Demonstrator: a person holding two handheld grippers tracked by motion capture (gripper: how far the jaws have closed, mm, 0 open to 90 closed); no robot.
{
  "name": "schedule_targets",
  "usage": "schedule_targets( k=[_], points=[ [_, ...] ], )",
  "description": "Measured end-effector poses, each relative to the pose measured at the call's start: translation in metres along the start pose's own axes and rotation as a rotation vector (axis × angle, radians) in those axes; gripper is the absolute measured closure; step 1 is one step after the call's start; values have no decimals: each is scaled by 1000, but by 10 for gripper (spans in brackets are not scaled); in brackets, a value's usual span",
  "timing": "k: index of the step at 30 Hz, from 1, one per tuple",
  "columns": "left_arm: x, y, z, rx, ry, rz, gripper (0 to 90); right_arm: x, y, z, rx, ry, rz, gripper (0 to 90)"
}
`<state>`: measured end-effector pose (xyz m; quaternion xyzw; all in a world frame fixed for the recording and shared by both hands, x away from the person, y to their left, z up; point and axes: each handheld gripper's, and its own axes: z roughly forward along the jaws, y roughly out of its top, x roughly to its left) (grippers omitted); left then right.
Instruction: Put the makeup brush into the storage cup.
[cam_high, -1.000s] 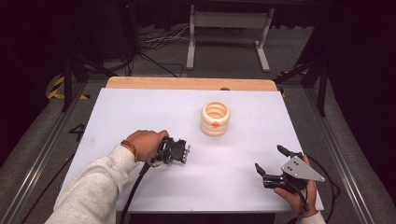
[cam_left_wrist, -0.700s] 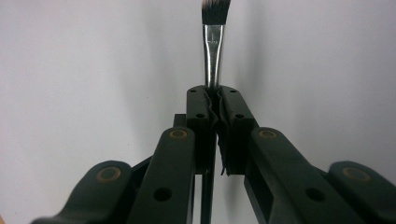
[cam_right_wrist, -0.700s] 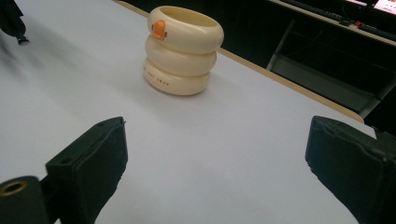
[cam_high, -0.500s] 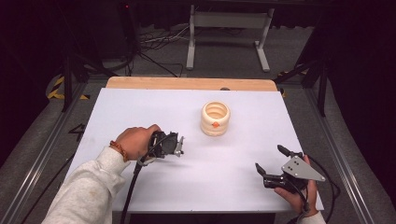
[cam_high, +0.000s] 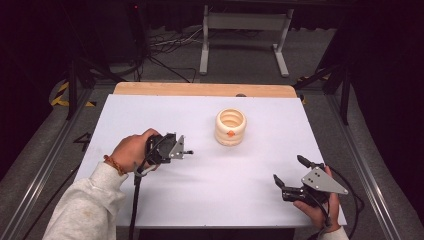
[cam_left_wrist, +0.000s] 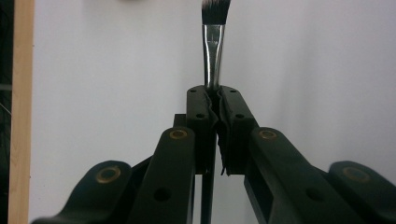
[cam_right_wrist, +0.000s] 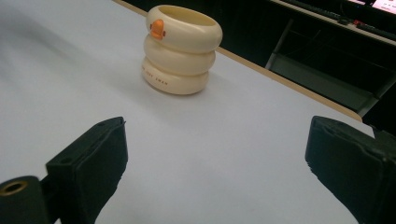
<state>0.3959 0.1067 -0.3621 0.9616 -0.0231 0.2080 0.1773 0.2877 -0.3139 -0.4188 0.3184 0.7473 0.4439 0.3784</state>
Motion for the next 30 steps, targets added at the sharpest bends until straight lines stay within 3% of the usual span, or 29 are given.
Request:
schedule_targets(
  k=[4,13,19,22,30],
  points=[
    [2,-7,-8,-67,18,-52,843,0,0,0,-1,1,-2,62],
    [4,-15,-22,-157,84,-117,843,0,0,0,-1,-1,-3,62],
    [9,-22,-31,-286,106,-193,844,0,0,0,-2,-2,-1,62],
    [11,-23,-34,-329,123,-208,844,0,0,0,-2,-1,-3,62],
    [15,-29,-38,-421,147,-304,844,0,0,-1,-2,-3,2,62]
  ],
)
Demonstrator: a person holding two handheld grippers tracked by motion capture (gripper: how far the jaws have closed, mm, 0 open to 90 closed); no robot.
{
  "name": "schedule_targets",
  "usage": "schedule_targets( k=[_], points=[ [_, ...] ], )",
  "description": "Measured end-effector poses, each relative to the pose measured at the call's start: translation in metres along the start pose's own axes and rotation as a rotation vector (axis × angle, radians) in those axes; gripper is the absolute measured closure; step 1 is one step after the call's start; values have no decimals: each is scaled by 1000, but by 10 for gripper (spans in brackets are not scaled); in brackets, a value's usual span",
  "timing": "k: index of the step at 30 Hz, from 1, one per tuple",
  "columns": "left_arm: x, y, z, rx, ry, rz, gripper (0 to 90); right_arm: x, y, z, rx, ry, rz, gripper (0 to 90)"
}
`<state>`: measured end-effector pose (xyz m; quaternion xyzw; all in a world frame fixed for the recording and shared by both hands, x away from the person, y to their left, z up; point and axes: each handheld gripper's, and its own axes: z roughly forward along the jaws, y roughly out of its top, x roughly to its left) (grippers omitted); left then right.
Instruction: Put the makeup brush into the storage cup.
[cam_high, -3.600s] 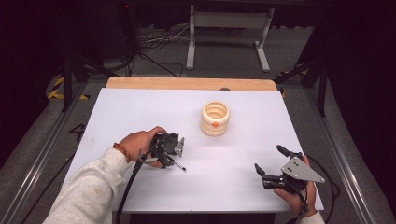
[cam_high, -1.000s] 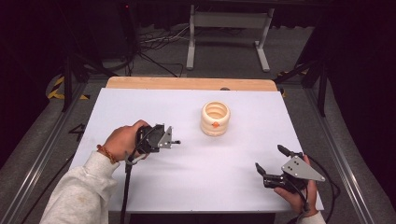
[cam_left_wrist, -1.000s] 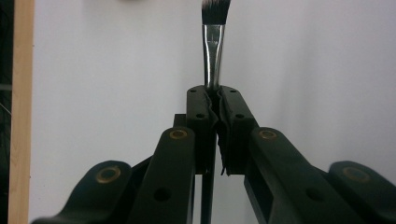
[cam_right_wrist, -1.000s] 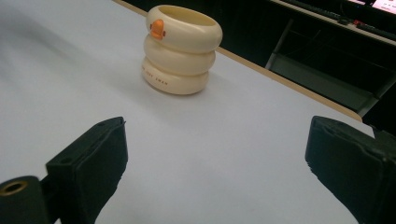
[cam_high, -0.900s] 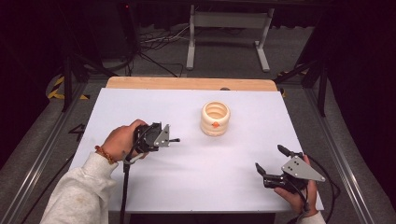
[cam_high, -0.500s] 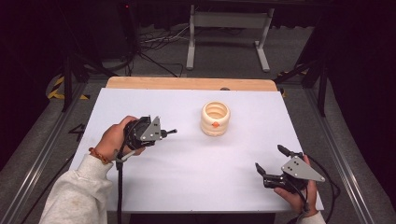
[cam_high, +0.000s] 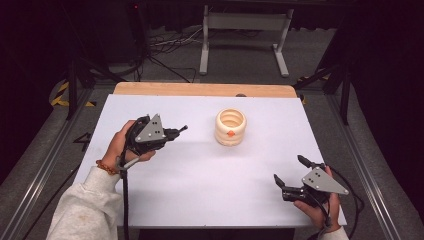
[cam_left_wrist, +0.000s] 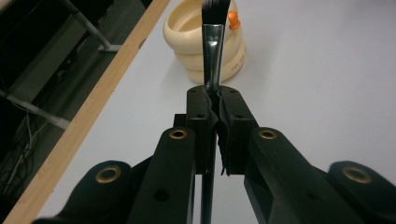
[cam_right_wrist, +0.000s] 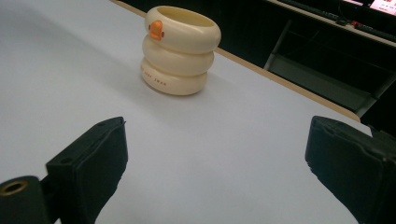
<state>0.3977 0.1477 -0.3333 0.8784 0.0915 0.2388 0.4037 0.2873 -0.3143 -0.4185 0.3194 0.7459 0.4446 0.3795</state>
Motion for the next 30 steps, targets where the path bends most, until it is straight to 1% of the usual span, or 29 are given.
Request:
schedule_targets(
  k=[1,2,6,8,9,10,12,13,16,18,22,23,24,26,28,30],
  points=[
    [2,0,-1,-14,15,-10,844,0,0,0,0,-1,-1,62],
    [3,-1,-1,-26,9,-32,844,0,0,0,-1,-1,-1,62],
    [6,-1,-2,-85,43,-78,844,0,0,0,1,-1,0,62],
    [8,0,-3,-103,54,-98,844,0,0,0,0,-2,0,62],
    [8,0,-3,-123,72,-115,844,0,0,0,-1,-3,0,62],
    [9,1,-3,-136,75,-126,844,0,0,0,-2,-5,1,62],
    [11,2,-3,-182,91,-165,844,-1,0,0,-3,-6,0,62],
    [12,3,-2,-199,94,-177,844,-1,0,0,-3,-5,0,62],
    [13,5,0,-239,110,-198,844,-2,-1,-1,-5,-7,1,62],
    [14,9,2,-286,106,-227,844,-1,0,-1,-6,-7,2,62],
    [16,16,5,-327,115,-242,843,-1,0,-1,-6,-9,2,62],
    [17,20,7,-340,110,-244,844,-1,0,-1,-6,-11,1,62],
    [17,20,7,-340,110,-244,844,-1,0,-1,-6,-11,1,62],
    [18,25,9,-362,107,-254,844,-2,0,-1,-10,-12,3,62],
    [19,33,12,-395,106,-263,844,-2,0,-1,-12,-13,3,61],
    [20,39,15,-410,94,-264,843,-2,0,-1,-13,-14,3,60]
  ],
)
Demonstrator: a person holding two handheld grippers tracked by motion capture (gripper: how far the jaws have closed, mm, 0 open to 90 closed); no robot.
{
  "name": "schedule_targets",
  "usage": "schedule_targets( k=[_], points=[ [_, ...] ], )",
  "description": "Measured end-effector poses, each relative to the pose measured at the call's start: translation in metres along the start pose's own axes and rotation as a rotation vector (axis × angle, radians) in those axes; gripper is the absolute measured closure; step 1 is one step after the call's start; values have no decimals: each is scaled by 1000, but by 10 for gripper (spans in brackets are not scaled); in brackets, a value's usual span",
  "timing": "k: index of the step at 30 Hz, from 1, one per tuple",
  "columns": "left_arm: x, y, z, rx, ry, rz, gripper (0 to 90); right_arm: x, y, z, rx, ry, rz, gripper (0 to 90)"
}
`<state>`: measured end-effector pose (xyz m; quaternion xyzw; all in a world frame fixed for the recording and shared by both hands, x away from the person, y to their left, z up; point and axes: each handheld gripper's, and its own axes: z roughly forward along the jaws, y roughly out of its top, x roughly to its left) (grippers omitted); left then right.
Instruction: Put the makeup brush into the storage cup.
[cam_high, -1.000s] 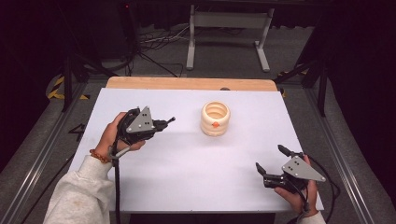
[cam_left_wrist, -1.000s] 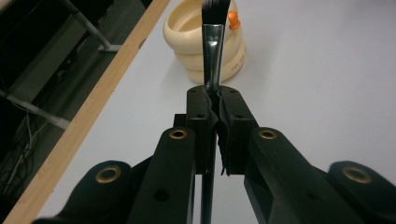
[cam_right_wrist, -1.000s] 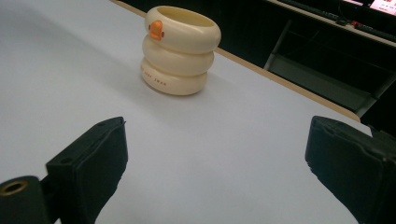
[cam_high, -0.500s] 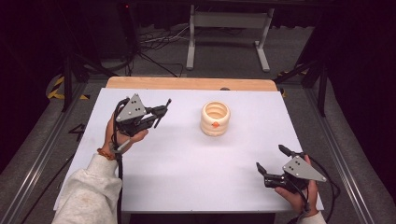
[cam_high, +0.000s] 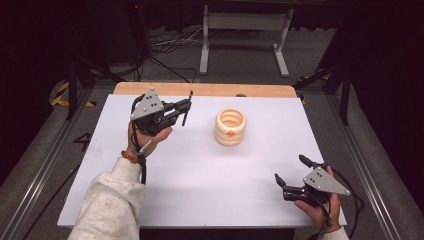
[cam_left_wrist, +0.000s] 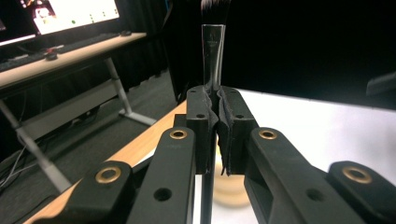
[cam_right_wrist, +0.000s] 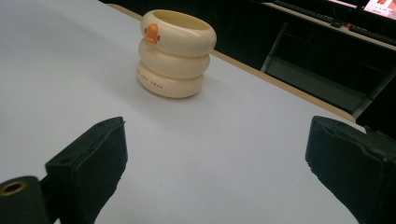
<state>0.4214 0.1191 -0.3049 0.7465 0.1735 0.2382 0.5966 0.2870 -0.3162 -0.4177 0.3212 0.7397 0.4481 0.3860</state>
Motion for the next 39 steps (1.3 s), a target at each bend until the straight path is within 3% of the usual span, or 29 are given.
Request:
schedule_targets(
  k=[8,15,19,26,39],
  points=[
    [-7,16,25,-50,-38,-2,844,0,0,-1,-11,2,5,60],
    [-11,21,48,-59,-69,-13,844,1,1,-1,-14,4,-3,59],
    [-13,22,63,-82,-105,-7,844,1,1,-1,-20,5,1,59],
    [-13,21,90,-85,-126,-25,844,2,3,0,-21,11,-4,60],
    [-18,14,128,-72,-165,-12,844,2,3,-1,-29,18,-1,60]
  ],
)
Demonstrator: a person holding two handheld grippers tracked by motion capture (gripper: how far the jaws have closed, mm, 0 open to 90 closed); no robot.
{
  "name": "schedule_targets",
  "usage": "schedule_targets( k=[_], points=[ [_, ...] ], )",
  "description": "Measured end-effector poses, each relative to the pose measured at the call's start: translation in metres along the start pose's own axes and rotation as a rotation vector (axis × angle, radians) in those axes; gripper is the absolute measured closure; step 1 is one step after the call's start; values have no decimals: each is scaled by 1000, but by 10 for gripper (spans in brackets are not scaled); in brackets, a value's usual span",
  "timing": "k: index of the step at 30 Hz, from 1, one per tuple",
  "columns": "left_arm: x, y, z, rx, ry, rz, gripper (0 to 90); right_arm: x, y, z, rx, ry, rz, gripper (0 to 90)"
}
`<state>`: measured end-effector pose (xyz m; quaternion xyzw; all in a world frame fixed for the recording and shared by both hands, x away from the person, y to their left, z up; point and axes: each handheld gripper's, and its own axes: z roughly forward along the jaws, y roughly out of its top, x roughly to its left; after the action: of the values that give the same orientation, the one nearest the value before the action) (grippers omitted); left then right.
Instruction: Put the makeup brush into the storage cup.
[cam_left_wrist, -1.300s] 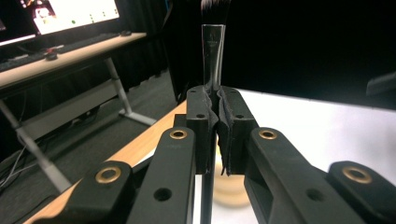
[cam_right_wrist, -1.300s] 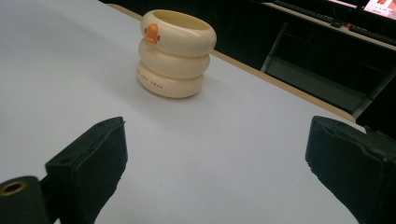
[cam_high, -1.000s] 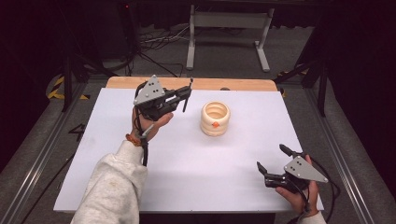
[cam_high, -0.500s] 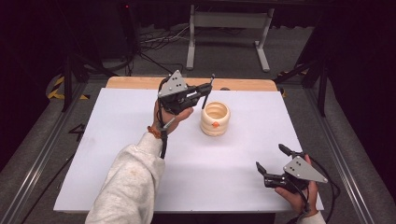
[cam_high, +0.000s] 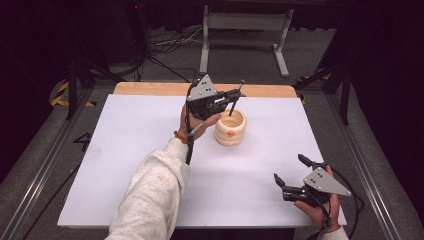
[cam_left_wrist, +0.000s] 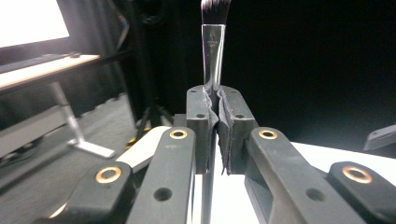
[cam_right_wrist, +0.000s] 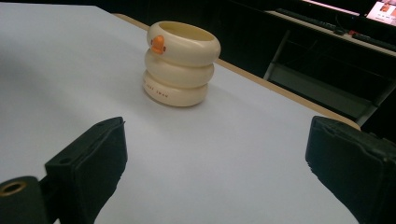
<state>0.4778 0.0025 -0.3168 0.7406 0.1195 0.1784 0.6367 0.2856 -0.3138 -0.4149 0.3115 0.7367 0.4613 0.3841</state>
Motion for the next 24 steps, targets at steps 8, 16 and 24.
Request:
schedule_targets(
  k=[8,16,24],
  points=[
    [6,-19,17,22,-23,-29,844,-1,0,0,-2,1,6,60],
    [6,-32,22,40,-24,-32,844,-1,0,0,-3,2,3,60],
    [9,-52,23,52,-16,-76,843,-1,0,0,-3,5,5,60]
  ],
)
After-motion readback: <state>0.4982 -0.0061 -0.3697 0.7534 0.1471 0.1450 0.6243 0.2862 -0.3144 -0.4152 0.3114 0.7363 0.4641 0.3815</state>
